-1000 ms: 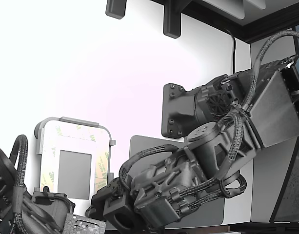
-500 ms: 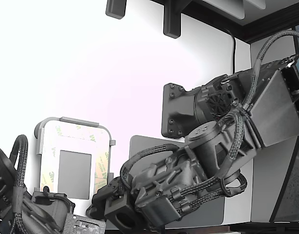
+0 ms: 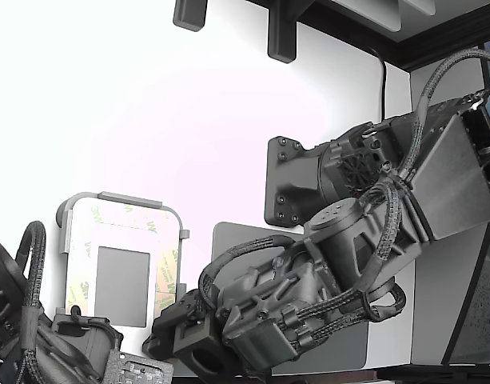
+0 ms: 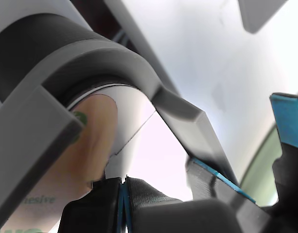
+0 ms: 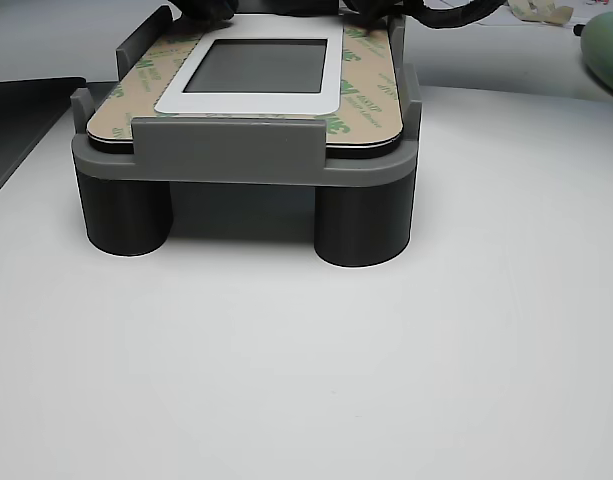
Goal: Peel off protective film from adhesive tape.
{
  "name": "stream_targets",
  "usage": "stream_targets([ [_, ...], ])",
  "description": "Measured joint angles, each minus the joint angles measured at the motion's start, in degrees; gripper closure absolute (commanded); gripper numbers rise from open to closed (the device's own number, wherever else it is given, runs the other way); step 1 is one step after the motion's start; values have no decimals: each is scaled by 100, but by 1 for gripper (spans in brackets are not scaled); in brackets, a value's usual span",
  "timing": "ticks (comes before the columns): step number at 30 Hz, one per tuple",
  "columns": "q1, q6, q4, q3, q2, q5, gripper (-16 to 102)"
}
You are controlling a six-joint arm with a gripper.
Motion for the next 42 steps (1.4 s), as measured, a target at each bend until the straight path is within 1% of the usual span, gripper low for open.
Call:
stream_targets([
  [42, -334, -290, -483, 404, 97, -299, 97],
])
